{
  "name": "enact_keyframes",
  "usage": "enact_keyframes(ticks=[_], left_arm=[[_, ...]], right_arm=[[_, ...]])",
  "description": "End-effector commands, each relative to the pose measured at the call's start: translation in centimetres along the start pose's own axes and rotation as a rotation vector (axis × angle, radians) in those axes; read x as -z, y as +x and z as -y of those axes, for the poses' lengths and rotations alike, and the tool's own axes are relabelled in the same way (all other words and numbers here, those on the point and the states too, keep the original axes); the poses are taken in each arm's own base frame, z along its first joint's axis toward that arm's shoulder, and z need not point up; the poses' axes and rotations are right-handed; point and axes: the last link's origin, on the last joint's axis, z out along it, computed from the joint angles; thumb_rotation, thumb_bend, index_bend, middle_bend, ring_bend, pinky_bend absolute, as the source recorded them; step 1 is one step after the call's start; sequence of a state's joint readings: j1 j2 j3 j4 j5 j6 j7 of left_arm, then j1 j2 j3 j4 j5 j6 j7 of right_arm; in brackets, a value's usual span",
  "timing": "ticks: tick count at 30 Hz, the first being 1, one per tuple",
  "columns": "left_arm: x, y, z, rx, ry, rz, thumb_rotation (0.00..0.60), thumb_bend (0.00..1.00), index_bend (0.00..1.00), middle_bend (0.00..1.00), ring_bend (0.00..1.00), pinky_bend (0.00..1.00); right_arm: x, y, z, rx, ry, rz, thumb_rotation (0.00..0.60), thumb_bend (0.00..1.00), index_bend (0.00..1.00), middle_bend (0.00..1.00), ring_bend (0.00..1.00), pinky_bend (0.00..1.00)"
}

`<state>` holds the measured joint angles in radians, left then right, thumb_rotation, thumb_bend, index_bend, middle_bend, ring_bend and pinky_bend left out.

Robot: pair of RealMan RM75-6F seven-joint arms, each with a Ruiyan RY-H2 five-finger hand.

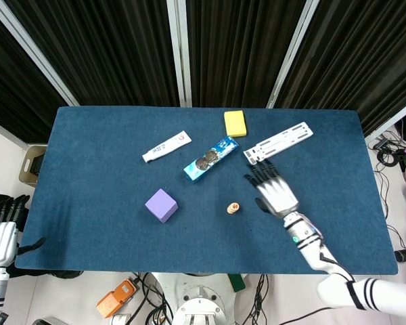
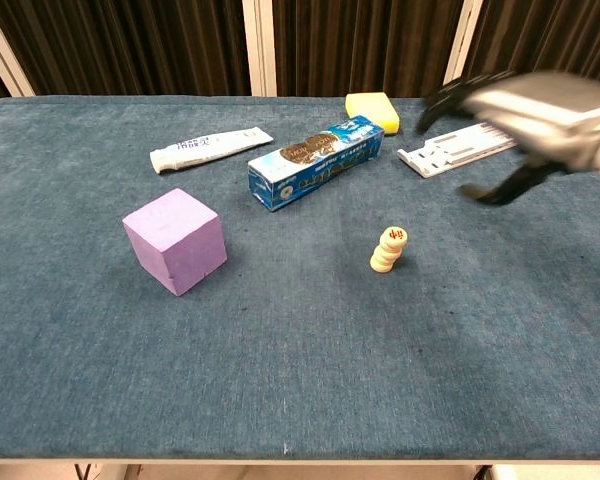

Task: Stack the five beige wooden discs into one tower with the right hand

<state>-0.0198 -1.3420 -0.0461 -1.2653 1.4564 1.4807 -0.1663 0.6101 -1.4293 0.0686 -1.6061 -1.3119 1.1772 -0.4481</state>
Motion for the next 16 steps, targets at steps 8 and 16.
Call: enact_keyframes(ticks=[8,16], left_arm=[[-0.9,0.4,-1.3,-0.002,-0.046,-0.018,0.6,0.05,0.09,0.08,0.02,0.0],[-1.3,0.7,-2.1,-0.006,-0.063,-0.026,0.6,0.05,0.09,0.08,0.02,0.0]], right_arm=[[12.4,1.7,-8.5,-0.092,-0.276,-0.151,0.6,0.44,0.0,0.02,0.0,0.02],[17.4,1.2,-10.1,-0.128,-0.369,-0.16,0.6,0.44,0.0,0.02,0.0,0.0]])
